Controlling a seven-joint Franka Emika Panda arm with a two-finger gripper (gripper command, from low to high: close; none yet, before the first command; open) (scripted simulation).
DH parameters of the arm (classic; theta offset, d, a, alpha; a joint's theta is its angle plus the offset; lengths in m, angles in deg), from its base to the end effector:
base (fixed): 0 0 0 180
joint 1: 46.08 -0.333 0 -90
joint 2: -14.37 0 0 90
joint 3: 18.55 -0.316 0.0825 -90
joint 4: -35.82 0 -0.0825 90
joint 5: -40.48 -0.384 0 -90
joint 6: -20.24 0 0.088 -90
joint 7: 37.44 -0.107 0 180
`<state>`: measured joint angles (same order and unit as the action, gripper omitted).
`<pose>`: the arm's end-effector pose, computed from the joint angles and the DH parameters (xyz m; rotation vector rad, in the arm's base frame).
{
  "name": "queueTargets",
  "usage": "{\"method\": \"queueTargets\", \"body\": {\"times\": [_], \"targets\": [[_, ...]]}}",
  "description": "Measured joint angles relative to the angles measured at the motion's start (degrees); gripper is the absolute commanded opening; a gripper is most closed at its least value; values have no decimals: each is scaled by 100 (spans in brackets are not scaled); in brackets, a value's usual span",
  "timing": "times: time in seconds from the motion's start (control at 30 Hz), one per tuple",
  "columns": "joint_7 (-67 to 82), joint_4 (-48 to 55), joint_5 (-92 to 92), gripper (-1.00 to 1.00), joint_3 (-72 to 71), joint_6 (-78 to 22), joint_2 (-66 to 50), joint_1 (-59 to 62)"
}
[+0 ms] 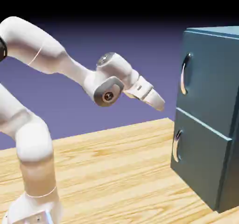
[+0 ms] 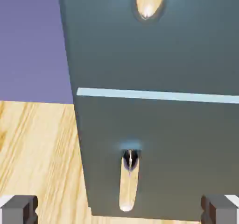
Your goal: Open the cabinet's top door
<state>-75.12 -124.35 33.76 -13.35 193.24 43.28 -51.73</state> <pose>0.3994 -0.0056 0.4355 -2.4721 0.9963 -0.9064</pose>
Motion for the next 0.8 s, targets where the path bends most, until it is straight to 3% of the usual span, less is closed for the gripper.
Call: {"method": "queueTargets", "body": {"times": [0.8], "targets": [[4250,740,-5981,0,4623,-895,-3334,-4411]]}}
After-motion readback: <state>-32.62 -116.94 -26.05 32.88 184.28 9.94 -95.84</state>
